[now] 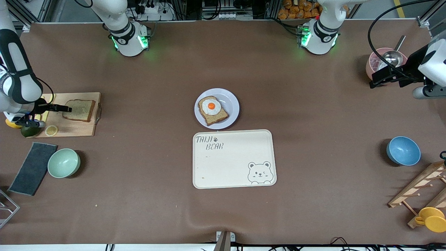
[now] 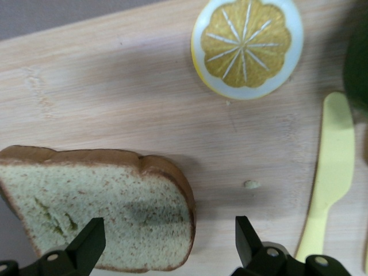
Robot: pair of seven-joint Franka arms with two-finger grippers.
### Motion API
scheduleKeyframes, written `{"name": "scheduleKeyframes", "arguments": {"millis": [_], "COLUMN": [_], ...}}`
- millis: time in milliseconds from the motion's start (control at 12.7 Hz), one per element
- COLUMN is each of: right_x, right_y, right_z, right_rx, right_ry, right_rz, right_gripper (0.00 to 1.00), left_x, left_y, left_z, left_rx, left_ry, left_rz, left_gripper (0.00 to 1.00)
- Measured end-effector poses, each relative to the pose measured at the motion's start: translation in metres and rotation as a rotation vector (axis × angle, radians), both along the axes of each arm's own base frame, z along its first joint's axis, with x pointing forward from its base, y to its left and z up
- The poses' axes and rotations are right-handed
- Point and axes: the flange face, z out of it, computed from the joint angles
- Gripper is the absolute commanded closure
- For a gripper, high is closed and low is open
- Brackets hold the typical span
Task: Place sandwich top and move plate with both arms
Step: 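Reach the right gripper to the bread slice on the cutting board and grasp it, then lift the bread with the right gripper while the left gripper moves out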
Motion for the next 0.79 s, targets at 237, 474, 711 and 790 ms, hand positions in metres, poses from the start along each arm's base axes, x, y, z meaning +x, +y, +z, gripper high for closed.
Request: {"name": "scheduleKeyframes", "arguments": {"millis": [237, 474, 711, 790], "right_x": [-0.005, -0.007, -0.006, -0.007], "right_y": [-0.004, -0.007, -0.003, -0.004], "right_z": [-0.006, -0.007, -0.007, -0.006], "right_rx": [0.007, 0.009, 0.029, 0.028], "right_ry": [0.009, 0.013, 0.012, 0.012], "right_rz": [-0.012, -0.019, -0.036, -0.037], "right_gripper": [0.3, 1.0, 1.0, 1.0], "left_x": [0.003, 0.005, 0.008, 0.009], "left_y": [-0.004, -0.008, -0.015, -0.017], "left_z": [-0.014, -0.026, -0.049, -0.059], "left_rx": [-0.006, -0.008, -0.063, -0.079], "left_ry": [0.006, 0.009, 0.009, 0.01], "left_rz": [-0.004, -0.01, 0.0, 0.007], "left_gripper": [0.0, 0.0, 0.0, 0.0]}}
